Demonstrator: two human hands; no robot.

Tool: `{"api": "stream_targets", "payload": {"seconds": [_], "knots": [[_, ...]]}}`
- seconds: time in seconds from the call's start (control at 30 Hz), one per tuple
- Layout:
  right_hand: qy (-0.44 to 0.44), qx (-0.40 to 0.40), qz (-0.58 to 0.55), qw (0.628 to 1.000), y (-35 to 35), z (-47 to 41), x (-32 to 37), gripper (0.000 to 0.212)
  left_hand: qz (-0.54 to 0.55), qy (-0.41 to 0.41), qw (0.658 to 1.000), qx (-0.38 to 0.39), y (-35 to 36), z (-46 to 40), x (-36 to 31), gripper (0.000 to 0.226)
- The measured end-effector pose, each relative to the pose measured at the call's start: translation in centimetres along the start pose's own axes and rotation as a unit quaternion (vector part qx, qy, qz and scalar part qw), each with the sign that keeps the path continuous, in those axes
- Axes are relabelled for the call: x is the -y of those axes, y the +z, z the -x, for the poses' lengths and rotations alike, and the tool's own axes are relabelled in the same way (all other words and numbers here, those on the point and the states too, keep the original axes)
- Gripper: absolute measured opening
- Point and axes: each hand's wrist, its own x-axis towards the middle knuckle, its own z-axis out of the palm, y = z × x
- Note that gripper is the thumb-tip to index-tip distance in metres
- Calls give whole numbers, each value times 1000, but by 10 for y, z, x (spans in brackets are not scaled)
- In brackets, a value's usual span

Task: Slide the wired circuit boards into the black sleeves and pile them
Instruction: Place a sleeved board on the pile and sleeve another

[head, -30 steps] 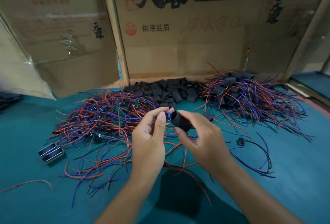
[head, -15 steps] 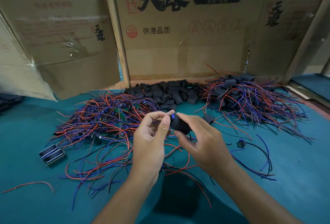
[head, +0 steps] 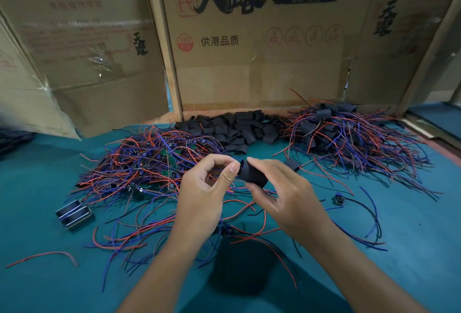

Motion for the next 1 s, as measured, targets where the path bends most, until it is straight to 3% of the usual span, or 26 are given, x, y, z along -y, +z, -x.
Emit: {"api": "stream_targets", "payload": {"seconds": [0.37,1.0], "knots": [[22,26,-25,999,2,2,1,41,44,-33,998,-16,3,2,3,11],[31,62,-36,997,-1,3,2,37,-1,-63,998,-24,7,4,3,28]]}}
